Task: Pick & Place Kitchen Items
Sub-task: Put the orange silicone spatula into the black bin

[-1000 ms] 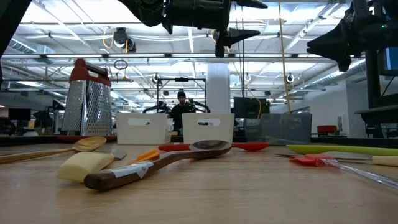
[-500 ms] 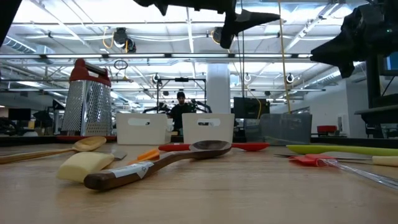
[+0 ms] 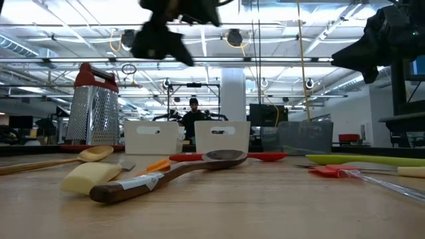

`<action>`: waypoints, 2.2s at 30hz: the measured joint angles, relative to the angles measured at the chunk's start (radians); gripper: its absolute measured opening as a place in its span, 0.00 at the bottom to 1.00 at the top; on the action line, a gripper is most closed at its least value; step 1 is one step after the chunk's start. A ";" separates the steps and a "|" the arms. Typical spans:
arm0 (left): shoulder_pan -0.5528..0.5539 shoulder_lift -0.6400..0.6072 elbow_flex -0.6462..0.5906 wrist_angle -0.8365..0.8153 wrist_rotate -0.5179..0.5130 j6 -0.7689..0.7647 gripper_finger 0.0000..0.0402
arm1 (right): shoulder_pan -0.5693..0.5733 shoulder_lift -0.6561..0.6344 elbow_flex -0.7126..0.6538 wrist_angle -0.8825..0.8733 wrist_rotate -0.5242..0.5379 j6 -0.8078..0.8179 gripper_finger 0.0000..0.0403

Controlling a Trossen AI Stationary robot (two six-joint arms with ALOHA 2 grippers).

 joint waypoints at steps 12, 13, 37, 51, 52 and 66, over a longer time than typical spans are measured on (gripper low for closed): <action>-0.106 -0.174 -0.093 -0.377 -0.134 -0.112 0.68 | 0.000 0.000 0.000 0.001 0.000 0.003 0.22; -0.114 -0.197 -0.125 -0.365 -0.135 -0.134 0.68 | 0.000 0.000 0.000 0.002 0.000 0.004 0.22; -0.247 -0.588 -0.577 -0.142 -0.311 -0.346 0.68 | 0.000 0.000 0.001 0.002 0.000 0.080 0.22; -0.302 -0.757 -0.809 0.129 -0.312 -0.356 0.68 | 0.000 0.000 0.001 0.002 0.000 0.124 0.22; -0.306 -0.767 -0.814 0.116 -0.311 -0.358 0.68 | 0.000 0.000 0.001 0.002 0.000 0.125 0.22; -0.360 -0.836 -0.821 -0.067 -0.209 -0.509 0.68 | 0.000 0.000 0.001 0.001 0.000 0.155 0.22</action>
